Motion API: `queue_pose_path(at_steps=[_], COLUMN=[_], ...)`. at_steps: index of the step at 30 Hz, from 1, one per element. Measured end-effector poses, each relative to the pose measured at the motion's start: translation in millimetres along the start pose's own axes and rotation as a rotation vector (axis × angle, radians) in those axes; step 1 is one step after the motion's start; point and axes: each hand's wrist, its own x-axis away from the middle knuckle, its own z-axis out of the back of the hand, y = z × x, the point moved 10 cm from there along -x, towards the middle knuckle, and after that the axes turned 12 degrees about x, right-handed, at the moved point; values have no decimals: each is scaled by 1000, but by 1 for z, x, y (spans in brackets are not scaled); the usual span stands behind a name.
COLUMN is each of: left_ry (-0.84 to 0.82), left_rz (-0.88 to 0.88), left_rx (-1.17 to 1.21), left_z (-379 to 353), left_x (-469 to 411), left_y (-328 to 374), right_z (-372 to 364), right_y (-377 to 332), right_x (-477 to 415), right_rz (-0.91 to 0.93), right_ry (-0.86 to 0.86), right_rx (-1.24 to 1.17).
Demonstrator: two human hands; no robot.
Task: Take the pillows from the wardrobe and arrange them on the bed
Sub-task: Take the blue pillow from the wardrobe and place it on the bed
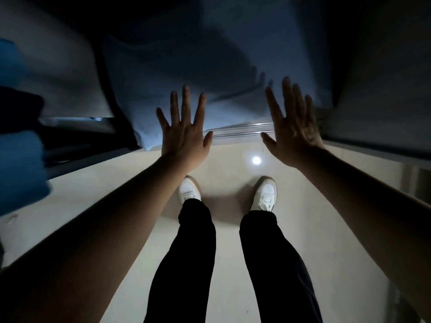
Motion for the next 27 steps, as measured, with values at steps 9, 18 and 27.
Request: queue_pose_path(at_steps=[9,18,27], left_ry=[-79,-23,-125], left_rz=[-30,32,70], left_rx=[-31,-86,-4], left_z=[-125,-180,-130], left_x=[-74,-118,-89], left_y=[-33,-48,-35], right_z=[-128,-187,-135], right_y=[-15,-9,-17], right_x=[-76,-121,-99], right_rz=[-79,-47,-31], right_ry=[-31,-15,-125], right_rx=[-3,199,59])
